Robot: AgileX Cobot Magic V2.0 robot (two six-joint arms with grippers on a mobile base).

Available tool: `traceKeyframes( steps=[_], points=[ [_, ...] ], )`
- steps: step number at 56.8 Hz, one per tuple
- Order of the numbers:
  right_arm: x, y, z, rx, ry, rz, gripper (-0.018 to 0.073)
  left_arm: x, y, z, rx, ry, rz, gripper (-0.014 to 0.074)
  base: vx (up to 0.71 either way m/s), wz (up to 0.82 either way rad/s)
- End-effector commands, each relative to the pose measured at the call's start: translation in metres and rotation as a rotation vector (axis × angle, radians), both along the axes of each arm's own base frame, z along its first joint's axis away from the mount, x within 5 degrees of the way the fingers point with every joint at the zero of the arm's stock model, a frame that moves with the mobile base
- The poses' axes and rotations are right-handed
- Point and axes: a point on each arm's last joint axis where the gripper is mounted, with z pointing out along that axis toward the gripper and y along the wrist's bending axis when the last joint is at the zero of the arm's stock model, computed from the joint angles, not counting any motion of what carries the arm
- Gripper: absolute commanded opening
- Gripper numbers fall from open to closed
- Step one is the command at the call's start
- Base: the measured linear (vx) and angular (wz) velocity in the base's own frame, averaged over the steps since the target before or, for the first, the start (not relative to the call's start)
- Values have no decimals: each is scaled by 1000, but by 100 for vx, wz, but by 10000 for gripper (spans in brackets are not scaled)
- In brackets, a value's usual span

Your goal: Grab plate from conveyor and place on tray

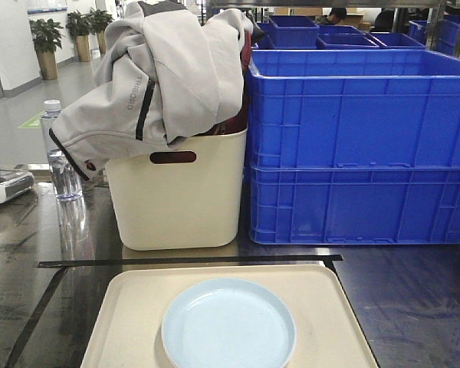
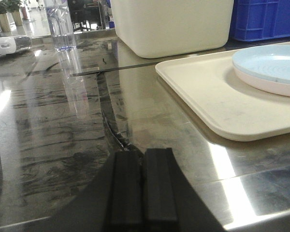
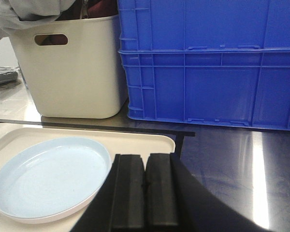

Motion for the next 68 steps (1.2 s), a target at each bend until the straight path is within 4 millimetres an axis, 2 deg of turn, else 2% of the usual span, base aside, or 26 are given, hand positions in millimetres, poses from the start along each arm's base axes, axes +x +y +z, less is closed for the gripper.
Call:
traceKeyframes(
  steps=[1, 36, 41, 45, 54, 56, 60, 68],
  points=[
    [0, -2, 17, 21, -105, -22, -9, 0, 0, 0, -20, -71, -1, -3, 0, 0],
    [0, -2, 16, 13, -106, -22, -9, 0, 0, 0, -20, -71, -1, -3, 0, 0],
    [0, -3, 8, -83, -119, -28, -9, 0, 0, 0, -20, -71, -1, -3, 0, 0],
    [-6, -9, -8, -148, -113, -61, -9, 0, 0, 0, -20, -71, -1, -3, 0, 0],
    [-28, -27, -66, -79, -67, -218, -9, 0, 0, 0, -20, -71, -1, -3, 0, 0],
    [-34, -30, -84, -74, -54, -250, -9, 0, 0, 0, -20, -71, -1, -3, 0, 0],
    [-43, -32, -104, -57, -60, -276, -9, 0, 0, 0, -20, -71, -1, -3, 0, 0],
    [-54, -32, -128, -44, -119, -285, -9, 0, 0, 0, -20, -71, -1, -3, 0, 0]
  ],
)
